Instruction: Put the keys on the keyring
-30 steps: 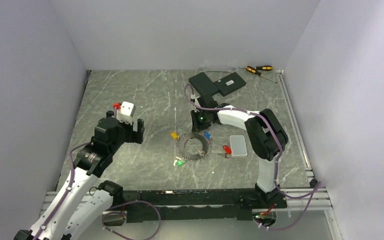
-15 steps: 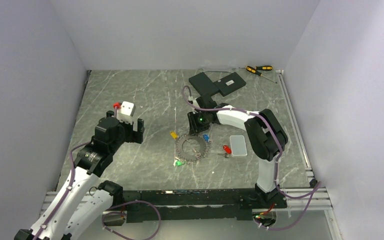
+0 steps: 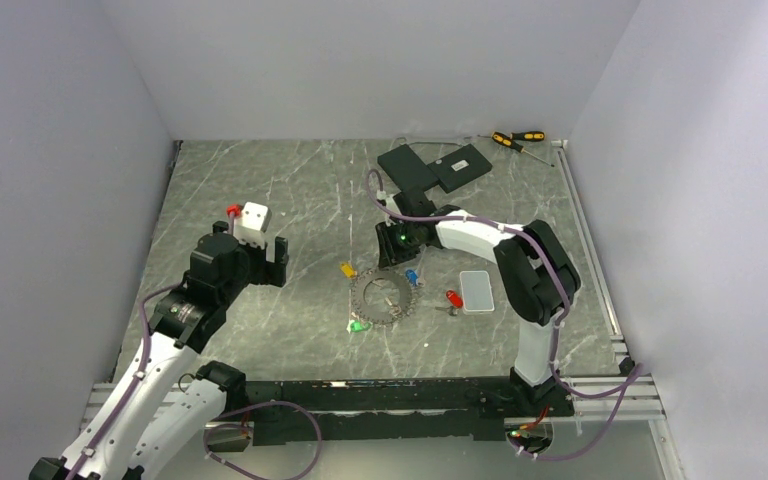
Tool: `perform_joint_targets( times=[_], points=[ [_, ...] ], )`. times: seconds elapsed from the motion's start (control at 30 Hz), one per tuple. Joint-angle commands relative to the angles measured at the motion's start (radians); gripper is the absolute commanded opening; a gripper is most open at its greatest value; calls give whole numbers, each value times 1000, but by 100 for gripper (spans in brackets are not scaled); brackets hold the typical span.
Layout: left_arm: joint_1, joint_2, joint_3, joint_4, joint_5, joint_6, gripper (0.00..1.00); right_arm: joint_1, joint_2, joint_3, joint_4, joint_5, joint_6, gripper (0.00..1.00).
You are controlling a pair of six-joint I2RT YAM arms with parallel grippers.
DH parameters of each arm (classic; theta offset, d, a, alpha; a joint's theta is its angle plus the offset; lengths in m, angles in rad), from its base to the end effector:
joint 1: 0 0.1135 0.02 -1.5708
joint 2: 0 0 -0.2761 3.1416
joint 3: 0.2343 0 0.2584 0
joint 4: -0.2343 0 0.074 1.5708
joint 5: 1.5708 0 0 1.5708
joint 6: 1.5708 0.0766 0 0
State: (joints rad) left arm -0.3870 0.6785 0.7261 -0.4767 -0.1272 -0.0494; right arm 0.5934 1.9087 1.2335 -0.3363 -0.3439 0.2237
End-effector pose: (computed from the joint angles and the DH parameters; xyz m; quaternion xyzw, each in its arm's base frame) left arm 0.1793 -0.0626 0.2963 0.1072 0.8336 -0.0645 0.5380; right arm 0.3360 0.2578 0.1399 -0.2205 0.9222 0.2590 0.1842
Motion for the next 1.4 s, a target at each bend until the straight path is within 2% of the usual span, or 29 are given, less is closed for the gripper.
perform_joint_targets(
  times=[0.0, 0.37, 0.5, 0.67, 0.77, 0.97, 1.37],
  points=[
    [5, 4, 35, 32, 19, -17, 91, 3, -66, -9, 14, -9, -25, 33],
    [7, 13, 35, 30, 14, -17, 91, 3, -53, -28, 40, -25, -29, 30],
    [7, 20, 38, 28, 14, -17, 91, 3, -51, -35, 40, -12, -34, 24],
    [8, 28, 38, 28, 11, -15, 91, 3, -42, -47, 49, 2, -38, 21],
    [9, 34, 39, 26, 8, -15, 91, 5, -41, -49, 49, 23, -43, 16],
    [11, 38, 42, 23, 3, -12, 90, 5, -61, -62, 51, 54, -59, 1],
    [11, 27, 36, 29, 16, 1, 90, 5, -158, -124, 73, 113, -34, 0]
  ],
)
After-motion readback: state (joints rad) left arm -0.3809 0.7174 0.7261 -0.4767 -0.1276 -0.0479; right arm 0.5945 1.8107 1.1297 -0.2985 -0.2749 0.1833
